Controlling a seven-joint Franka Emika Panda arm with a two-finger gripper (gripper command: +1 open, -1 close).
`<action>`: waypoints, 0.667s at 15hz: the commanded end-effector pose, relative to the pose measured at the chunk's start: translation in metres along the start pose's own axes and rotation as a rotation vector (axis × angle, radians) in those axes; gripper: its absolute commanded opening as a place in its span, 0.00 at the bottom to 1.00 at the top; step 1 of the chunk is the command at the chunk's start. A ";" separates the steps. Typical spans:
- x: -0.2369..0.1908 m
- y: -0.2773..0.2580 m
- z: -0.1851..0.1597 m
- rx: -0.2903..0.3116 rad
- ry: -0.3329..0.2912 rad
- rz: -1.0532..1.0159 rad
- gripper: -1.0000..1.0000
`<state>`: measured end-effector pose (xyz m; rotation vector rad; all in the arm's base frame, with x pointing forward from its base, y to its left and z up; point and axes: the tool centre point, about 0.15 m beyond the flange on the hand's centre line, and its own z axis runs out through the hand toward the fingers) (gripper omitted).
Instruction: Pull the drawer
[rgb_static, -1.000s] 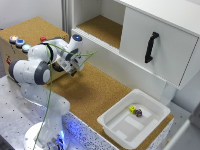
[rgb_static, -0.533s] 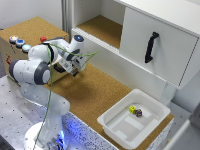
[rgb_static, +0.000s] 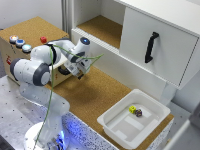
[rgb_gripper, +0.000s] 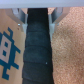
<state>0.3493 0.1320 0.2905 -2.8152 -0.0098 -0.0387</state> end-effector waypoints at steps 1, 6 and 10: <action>0.009 0.061 0.007 0.019 0.017 0.014 1.00; 0.012 0.027 -0.006 -0.017 0.061 -0.037 1.00; 0.017 0.021 -0.015 -0.031 0.075 -0.040 1.00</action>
